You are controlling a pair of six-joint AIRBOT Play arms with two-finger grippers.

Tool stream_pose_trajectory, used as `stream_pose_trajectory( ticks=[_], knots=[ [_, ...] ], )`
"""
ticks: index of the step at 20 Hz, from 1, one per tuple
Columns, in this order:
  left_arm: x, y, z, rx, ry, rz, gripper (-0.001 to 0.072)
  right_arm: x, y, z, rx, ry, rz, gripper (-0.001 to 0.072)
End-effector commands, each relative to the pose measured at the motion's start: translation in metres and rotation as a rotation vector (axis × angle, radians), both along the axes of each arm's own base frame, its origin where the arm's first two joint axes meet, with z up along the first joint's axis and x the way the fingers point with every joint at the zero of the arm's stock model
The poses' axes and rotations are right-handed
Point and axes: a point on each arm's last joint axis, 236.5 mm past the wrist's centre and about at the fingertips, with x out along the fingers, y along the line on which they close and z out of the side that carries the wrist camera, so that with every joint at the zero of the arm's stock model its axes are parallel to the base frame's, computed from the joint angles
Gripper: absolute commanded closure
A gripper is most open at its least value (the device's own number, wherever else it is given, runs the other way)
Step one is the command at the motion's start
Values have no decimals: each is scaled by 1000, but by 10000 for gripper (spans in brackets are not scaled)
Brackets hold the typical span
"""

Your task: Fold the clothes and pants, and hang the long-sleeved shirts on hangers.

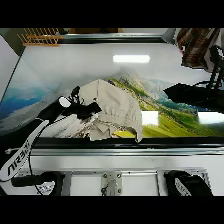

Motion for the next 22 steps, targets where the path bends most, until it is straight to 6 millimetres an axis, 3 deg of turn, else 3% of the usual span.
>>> stream_pose_trajectory(
  ticks=[1, 5, 6, 7, 8, 11, 13, 14, 15, 16, 19, 22],
  knots=[
    [-3, -25, -9, -100, 86, -59, 35, -1, 1, 0, 1, 2, 2, 704],
    [-12, -50, -8, -123, 116, -158, 37, -2, 1, -2, -1, 9, 6, 704],
    [-13, -53, -7, -118, 109, -169, 212, -3, 1, -3, -2, 16, 10, 704],
    [-12, -54, -5, -124, 108, -167, 525, -6, 1, -6, -8, 30, 15, 704],
    [-10, -53, -1, -130, 101, -160, 686, -9, 0, -10, -22, 47, 21, 704],
    [8, -36, 33, -146, 17, -119, 688, -21, -26, -40, -167, 135, 6, 704],
    [19, -24, 67, -157, -68, -99, 688, -28, -43, -72, -222, 223, -41, 694],
    [21, -21, 83, -156, -114, -105, 688, -34, -42, -93, -215, 276, -39, 657],
    [21, -20, 96, -152, -153, -113, 688, -41, -35, -116, -188, 338, -25, 369],
    [21, -19, 105, -149, -177, -116, 688, -50, -24, -141, -135, 410, -12, 5],
    [17, -20, 118, -143, -211, -131, 688, -73, 12, -210, 91, 596, -47, -5],
    [16, -20, 118, -143, -207, -133, 688, -84, 27, -264, 319, 750, -258, -5]
  ],
)
